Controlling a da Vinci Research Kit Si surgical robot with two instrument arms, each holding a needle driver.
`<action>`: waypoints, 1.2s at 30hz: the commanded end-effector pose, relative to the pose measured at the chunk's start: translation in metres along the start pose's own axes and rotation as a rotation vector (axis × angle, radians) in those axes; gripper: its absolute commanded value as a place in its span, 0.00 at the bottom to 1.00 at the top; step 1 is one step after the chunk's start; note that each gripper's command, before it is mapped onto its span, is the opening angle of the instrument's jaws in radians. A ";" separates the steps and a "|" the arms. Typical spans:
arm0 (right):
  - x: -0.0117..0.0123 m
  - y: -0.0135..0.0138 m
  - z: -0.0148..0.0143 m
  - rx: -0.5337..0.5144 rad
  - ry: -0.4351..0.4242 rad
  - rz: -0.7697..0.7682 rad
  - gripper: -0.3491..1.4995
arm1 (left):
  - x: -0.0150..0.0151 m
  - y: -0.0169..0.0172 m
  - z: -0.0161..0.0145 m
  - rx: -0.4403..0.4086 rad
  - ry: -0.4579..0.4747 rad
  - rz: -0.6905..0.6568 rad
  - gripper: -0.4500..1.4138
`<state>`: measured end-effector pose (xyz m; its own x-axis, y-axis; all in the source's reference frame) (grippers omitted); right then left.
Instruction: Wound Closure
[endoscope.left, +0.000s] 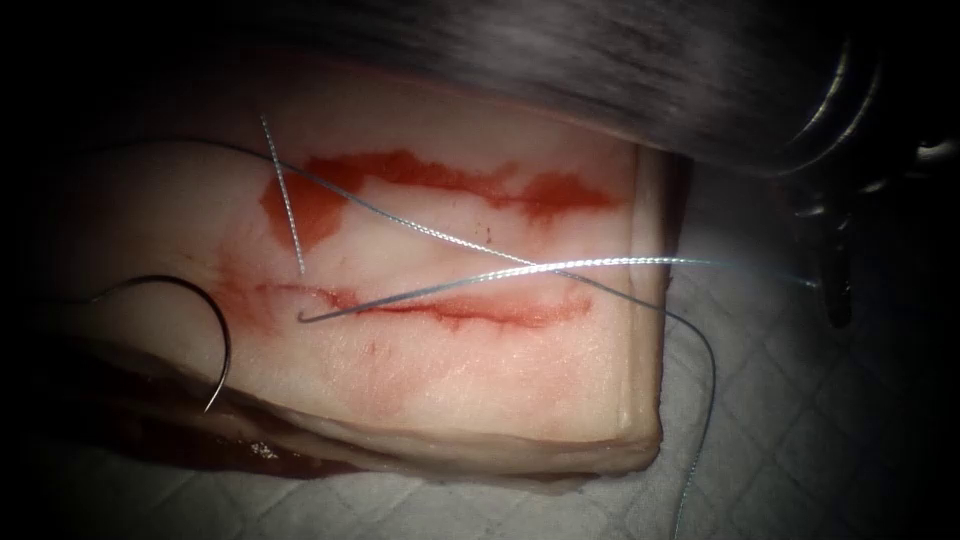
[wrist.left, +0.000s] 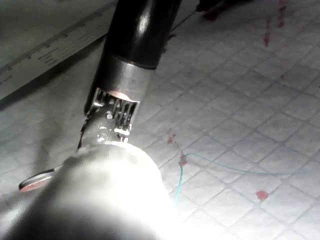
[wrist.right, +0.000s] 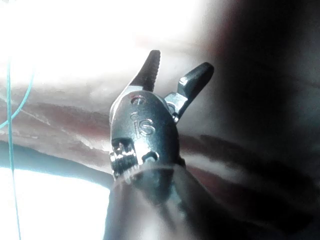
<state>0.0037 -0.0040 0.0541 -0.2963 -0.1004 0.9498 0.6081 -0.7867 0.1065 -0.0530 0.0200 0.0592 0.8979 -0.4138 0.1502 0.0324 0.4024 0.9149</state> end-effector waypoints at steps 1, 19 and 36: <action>0.0002 0.0004 0.0010 0.001 -0.002 0.001 0.63 | 0.0003 0.0001 -0.0011 0.001 -0.023 0.005 0.00; -0.0096 0.0016 0.0045 0.084 -0.202 0.069 0.36 | 0.0266 0.0008 -0.0115 -0.212 -0.640 -0.344 0.00; -0.0134 0.0215 0.0108 -0.472 -0.217 0.369 0.00 | 0.0284 0.0004 -0.0234 0.056 -1.388 -0.212 0.00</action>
<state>0.0274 -0.0131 0.0467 0.0456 -0.3323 0.9421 0.2472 -0.9100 -0.3329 -0.0168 0.0270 0.0544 -0.3006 -0.9260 0.2283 0.0615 0.2201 0.9735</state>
